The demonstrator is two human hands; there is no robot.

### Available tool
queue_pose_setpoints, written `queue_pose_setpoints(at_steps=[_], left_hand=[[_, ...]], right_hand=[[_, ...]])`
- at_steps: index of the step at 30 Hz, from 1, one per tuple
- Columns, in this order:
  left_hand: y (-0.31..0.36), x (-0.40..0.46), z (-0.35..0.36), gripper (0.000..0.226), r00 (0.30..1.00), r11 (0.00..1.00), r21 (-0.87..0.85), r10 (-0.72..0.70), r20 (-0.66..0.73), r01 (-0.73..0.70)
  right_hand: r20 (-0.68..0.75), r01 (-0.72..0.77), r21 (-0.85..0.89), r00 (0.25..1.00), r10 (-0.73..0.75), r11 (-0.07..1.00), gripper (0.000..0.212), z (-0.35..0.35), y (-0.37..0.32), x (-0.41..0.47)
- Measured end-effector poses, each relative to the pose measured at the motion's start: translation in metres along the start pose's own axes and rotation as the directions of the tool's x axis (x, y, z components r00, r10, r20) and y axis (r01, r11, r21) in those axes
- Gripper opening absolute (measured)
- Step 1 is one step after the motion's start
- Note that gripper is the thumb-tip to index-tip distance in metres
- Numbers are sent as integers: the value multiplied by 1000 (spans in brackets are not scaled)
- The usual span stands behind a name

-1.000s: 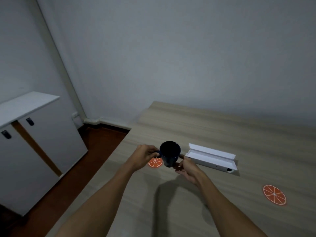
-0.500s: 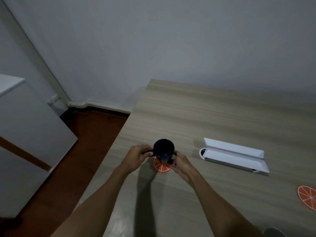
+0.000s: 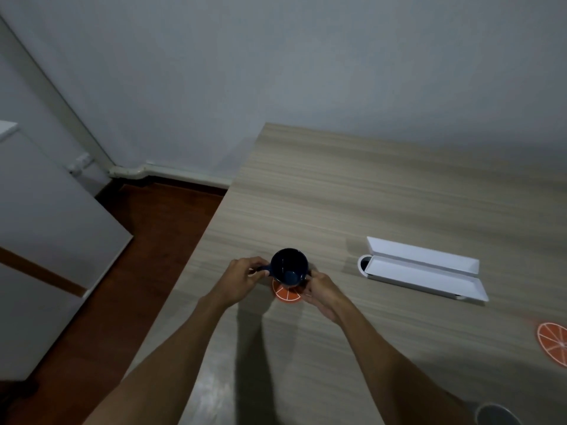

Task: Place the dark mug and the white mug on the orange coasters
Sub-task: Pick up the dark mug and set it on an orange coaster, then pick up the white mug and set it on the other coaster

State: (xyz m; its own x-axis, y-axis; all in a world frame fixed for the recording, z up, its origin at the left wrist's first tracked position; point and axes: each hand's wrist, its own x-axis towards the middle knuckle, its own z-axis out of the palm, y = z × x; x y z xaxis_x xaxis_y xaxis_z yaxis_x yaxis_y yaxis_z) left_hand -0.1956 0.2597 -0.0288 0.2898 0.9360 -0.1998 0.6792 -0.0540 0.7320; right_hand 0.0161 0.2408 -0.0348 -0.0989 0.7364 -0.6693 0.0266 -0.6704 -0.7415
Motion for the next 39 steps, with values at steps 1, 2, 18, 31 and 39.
queue_pose_setpoints(at_steps=[1,2,18,31,39], left_hand=[[2,-1,-1,26,1000,1000,15,-14,19,14],[4,-1,-2,30,998,998,48,-34,43,32],[193,-47,14,59,995,949,304,99,-18,-89],[292,-116,209,55,989,984,133,105,104,-118],[251,-141,297,32,977,982,-110,-135,166,154]], right_hand=[[6,12,-24,1000,-11,1000,36,-1,-3,-4],[5,29,-56,1000,-29,998,36,-4,-6,-6],[-114,399,-621,805,-582,674,53,-158,-64,-180],[-119,267,-710,867,-484,652,47,-303,72,-278],[-53,151,-765,954,-295,627,35,-325,169,-257]])
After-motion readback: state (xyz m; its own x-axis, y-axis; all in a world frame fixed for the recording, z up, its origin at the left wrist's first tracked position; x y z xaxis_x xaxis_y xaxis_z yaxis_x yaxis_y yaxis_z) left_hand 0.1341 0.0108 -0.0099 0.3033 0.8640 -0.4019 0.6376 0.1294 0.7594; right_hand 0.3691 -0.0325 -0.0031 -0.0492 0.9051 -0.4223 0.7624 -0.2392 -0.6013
